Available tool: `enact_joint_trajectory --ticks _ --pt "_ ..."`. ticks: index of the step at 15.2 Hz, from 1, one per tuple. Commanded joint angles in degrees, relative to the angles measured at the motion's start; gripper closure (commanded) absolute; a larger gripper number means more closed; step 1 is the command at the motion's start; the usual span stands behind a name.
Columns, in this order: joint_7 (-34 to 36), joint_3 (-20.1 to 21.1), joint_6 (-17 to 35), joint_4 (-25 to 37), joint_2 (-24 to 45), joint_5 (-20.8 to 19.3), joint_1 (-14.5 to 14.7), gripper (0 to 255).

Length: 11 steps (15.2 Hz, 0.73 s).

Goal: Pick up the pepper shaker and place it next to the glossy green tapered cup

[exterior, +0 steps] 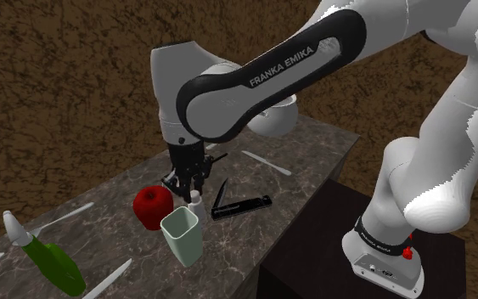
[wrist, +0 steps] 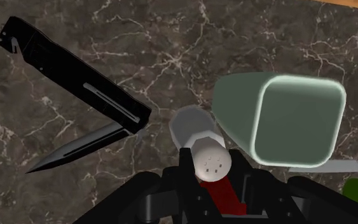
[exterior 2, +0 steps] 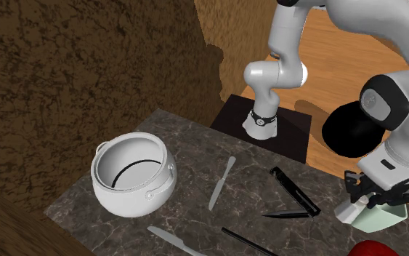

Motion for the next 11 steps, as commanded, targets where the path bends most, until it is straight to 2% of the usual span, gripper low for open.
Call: enact_joint_trajectory --ticks 1,8,11 --pt "-0.04 0.07 1.70 -0.91 0.77 -0.09 0.03 255" --pt "-0.16 0.26 7.08 -3.79 3.32 -0.36 0.14 255" --pt "-0.16 0.24 7.48 -3.98 3.53 -0.39 0.18 255"
